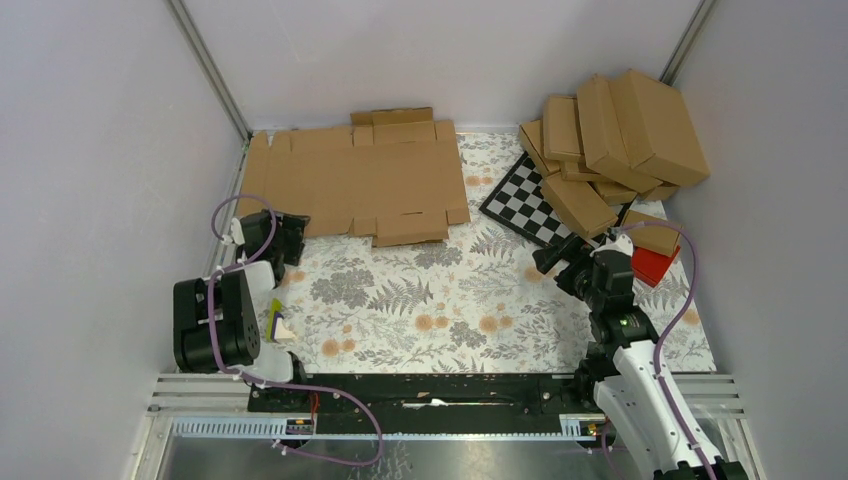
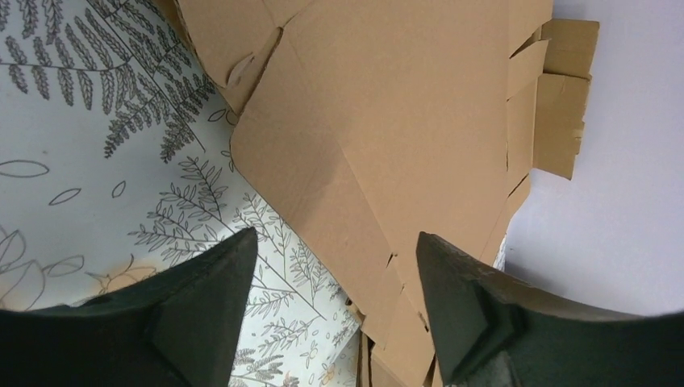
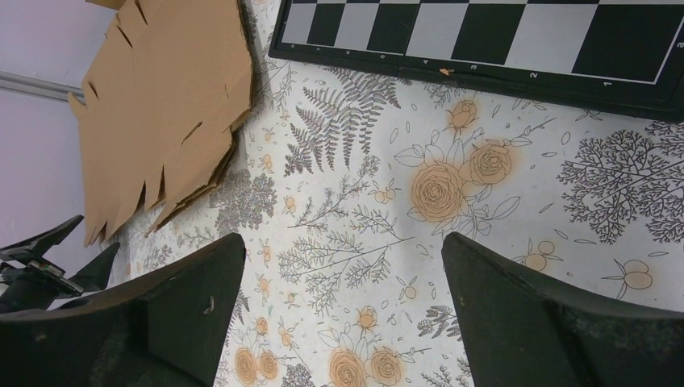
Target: Fold the paper box
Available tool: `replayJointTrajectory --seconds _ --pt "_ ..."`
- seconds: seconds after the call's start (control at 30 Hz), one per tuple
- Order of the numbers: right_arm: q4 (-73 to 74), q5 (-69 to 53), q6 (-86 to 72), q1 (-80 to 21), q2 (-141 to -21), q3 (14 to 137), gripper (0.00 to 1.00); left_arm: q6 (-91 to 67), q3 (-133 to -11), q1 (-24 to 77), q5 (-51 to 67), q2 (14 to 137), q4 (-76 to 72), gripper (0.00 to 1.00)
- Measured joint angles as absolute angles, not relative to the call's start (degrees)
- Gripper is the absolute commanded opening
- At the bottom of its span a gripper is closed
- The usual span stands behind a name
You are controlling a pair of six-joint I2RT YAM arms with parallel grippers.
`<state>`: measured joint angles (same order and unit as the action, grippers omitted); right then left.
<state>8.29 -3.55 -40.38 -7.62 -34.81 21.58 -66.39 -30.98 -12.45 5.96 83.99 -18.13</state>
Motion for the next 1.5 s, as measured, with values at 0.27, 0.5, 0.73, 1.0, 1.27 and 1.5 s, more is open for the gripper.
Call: replayJointTrajectory --seconds 0.27,0.5,0.73,1.0,1.27,1.5 --pt "7.90 -3.53 -40.38 -7.62 -34.59 21.52 1.00 -67.48 -30.50 -12.45 6.11 85.25 -22.17 0.42" --pt "7.84 -3.51 -40.40 -7.62 -33.39 21.43 1.00 -67.31 -30.52 -12.45 7.05 85.10 -24.10 0.67" --pt "7.84 -3.53 -40.42 -7.62 -33.26 21.23 1.00 -68.79 -29.82 -12.38 6.39 85.08 -23.88 0.88" --pt "7.84 -3.60 -40.40 -7.62 -32.34 21.23 1.00 -69.65 -29.39 -12.34 7.55 89.73 -26.33 0.61" --pt "7.84 -3.66 -40.36 -7.62 -32.14 21.23 1.00 -68.14 -29.36 -12.19 7.60 88.36 -27.38 0.52" --pt "7.84 -3.75 -40.36 -7.62 -32.91 21.26 0.99 -67.53 -29.52 -11.99 7.35 86.24 -28.77 0.47"
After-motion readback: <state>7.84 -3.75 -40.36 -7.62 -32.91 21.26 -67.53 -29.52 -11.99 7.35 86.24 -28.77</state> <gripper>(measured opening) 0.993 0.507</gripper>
